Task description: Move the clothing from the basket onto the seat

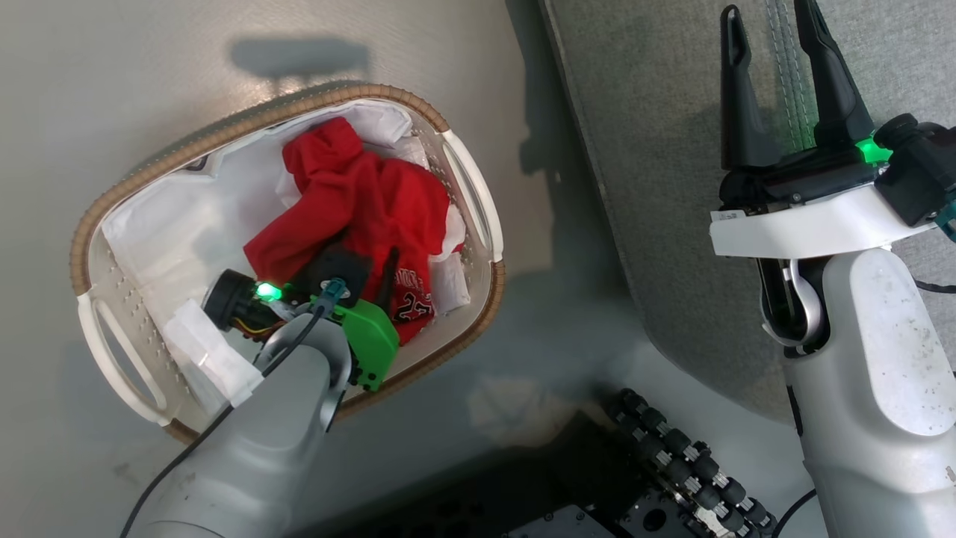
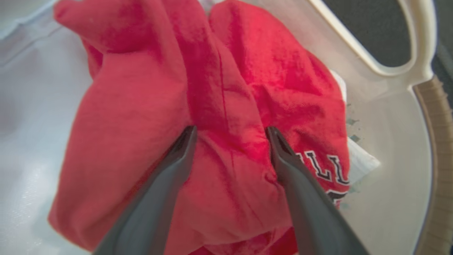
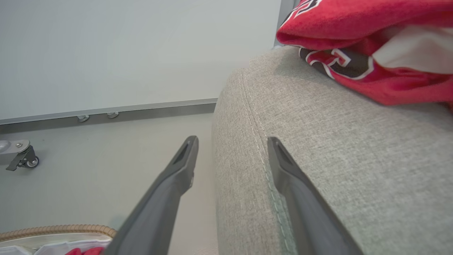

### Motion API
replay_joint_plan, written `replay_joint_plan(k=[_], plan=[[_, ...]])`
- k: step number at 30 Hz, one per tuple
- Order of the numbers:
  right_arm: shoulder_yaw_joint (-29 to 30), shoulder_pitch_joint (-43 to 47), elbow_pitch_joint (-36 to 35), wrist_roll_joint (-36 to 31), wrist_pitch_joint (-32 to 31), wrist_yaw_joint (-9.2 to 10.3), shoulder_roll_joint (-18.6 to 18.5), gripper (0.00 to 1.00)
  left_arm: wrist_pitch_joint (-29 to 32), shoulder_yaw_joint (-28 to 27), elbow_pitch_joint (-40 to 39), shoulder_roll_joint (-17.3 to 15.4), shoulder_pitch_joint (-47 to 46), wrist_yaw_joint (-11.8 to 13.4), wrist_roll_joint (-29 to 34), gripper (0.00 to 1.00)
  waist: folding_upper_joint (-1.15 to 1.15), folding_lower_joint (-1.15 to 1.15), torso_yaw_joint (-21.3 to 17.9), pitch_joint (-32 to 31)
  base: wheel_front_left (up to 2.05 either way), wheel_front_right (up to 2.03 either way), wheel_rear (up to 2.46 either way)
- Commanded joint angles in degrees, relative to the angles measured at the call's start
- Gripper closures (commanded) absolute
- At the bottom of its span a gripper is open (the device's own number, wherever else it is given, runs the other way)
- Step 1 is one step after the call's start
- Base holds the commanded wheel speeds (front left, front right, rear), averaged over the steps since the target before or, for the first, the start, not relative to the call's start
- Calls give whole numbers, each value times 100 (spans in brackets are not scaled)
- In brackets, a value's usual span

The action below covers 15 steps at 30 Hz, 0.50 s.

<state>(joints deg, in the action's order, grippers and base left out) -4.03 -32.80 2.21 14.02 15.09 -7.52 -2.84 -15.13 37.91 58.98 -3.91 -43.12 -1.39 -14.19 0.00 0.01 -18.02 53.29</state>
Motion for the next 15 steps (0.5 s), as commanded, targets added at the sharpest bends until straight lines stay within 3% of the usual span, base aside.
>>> replay_joint_plan(k=[1, 3, 4, 5, 6, 7, 9, 10, 15], plan=[[-14, -70, -25, 32, 12, 7, -10, 0, -3, -32, 66, -72, -126, 73, 14, 0, 0, -1, -36, 38, 0, 0, 0], [-32, -85, -27, 49, 12, 6, -10, 0, -2, -13, 215, -103, -182, 159, 66, 0, 0, -1, -54, 56, 0, 0, 0], [-44, -89, -32, 56, 12, 6, -10, 0, -3, 8, 309, -110, -211, 210, 95, 6, 0, -1, -66, 64, 0, 0, 0], [-51, -88, -36, 62, 12, 6, -10, 0, -2, 18, 390, -107, -240, 243, 104, 21, 0, -1, -75, 70, 0, 0, 0], [-60, -90, -34, 69, 12, 6, -10, 0, -2, 25, 484, -100, -276, 271, 112, 51, 0, -1, -85, 77, 0, 0, 0], [-66, -95, -32, 70, 12, 6, -10, 0, 19, 36, 569, -92, -309, 297, 117, 56, 0, -1, -93, 82, 0, 0, 0], [-76, -109, -21, 80, 12, 6, -10, 0, 40, 48, 727, -65, -379, 319, 106, 81, 0, -1, -106, 87, 0, 0, 0], [-81, -112, -13, 86, 12, 6, -10, 0, 71, 60, 801, -50, -409, 331, 97, 100, 0, -1, -110, 85, 0, 0, 0], [-72, -97, 33, 80, 12, 6, -10, 0, 78, 109, 1030, 6, -464, 246, 25, 100, 0, -1, -95, 32, 0, 0, 0]])
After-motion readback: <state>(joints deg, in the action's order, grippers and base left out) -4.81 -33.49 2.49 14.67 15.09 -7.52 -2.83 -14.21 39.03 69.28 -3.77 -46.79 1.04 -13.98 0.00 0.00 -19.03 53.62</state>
